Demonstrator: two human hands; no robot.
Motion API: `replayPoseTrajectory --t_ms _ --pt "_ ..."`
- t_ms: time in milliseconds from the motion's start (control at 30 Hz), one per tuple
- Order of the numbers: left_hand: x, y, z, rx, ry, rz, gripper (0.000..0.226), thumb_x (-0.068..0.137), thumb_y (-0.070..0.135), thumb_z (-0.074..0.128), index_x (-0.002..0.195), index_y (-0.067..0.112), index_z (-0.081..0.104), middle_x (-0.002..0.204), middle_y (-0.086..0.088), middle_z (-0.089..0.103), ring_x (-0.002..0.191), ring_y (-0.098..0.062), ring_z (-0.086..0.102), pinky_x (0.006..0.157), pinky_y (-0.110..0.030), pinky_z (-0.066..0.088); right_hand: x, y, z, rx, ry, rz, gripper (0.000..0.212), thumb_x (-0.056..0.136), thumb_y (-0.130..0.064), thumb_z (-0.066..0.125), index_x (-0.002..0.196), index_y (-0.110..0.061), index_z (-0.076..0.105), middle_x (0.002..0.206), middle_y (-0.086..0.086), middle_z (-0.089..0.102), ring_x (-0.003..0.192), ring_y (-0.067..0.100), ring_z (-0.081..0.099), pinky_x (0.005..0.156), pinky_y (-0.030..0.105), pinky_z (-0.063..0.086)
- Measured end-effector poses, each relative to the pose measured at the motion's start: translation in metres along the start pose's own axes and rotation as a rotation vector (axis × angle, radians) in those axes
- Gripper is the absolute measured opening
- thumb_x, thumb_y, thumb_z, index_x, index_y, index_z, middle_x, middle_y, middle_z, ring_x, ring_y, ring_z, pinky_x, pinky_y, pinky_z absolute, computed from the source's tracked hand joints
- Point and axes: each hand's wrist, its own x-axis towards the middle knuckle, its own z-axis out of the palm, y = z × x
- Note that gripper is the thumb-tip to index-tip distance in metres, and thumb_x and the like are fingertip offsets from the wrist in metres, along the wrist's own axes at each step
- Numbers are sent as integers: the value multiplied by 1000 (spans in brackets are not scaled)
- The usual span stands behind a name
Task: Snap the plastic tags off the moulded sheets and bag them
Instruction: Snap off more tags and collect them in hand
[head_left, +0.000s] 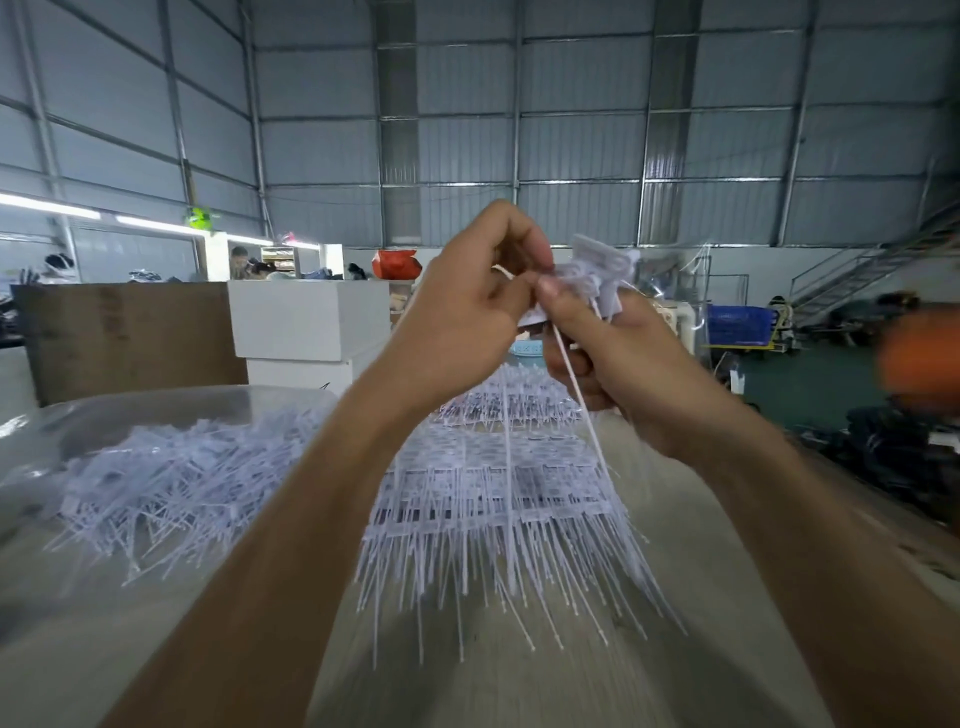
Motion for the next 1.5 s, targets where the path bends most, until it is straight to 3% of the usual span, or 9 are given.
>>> replayPoseTrajectory --t_ms 267,400,633,833,1000,1133,1300,1433,1500 --pt "2 -8 5 84 76 13 5 101 13 56 97 10 56 80 3 60 70 -18 59 66 -34 52 1 -4 -6 46 -36 -38 25 104 -28 54 80 -20 53 56 -5 38 46 7 27 41 19 24" --pt "-1 -8 9 178 48 -62 39 106 37 44 83 8 55 60 6 55 57 -17 57 64 -45 54 2 -9 -10 118 43 -81 22 104 -28 53 84 -19 49 57 -4 39 46 9 26 41 20 25" --pt "2 -5 1 23 97 -71 31 102 29 57 82 8 69 59 -12 51 52 -14 43 53 -28 36 -1 -11 -8 -19 -18 -80 25 102 -30 57 82 -17 50 56 -2 41 46 9 30 42 21 26" --pt "4 -4 -6 -217 60 -132 6 100 23 61 94 21 61 52 3 42 41 -12 30 44 -19 27 -7 -21 -6 -64 -82 -38 29 105 -29 51 82 -13 44 54 -7 42 43 8 28 41 20 26" --pt "5 -8 -12 -427 17 -292 8 97 14 61 90 17 65 51 4 45 39 -8 29 44 -20 20 -5 -24 5 -362 -40 -278 17 105 -21 51 93 -32 52 57 -22 54 48 -3 46 49 9 37" --pt "6 -9 -9 -483 28 -361 14 95 2 55 88 12 62 44 4 45 37 -8 25 50 -28 11 -1 -19 2 -592 18 -338 28 102 -8 53 92 -32 42 71 -11 54 62 12 49 59 45 49" --pt "4 -8 -5 -564 37 -549 15 95 3 48 87 6 61 82 -20 41 65 -28 29 59 -30 15 -1 -17 5 -914 60 -485 37 79 -10 42 95 -41 28 60 -7 41 49 14 38 49 35 38" --pt "5 -6 -7 -467 86 -462 18 92 -3 51 87 9 64 46 -3 48 33 -11 29 41 -15 22 3 -8 10 -756 91 -397 31 98 -5 47 97 -33 33 63 -7 50 54 23 50 52 33 36" --pt "5 -7 -7 -305 145 -412 23 92 -1 55 81 16 65 50 3 54 36 -9 36 40 -17 26 4 -5 10 -646 88 -317 16 104 -13 48 100 -27 43 66 -4 54 56 22 50 53 35 38"
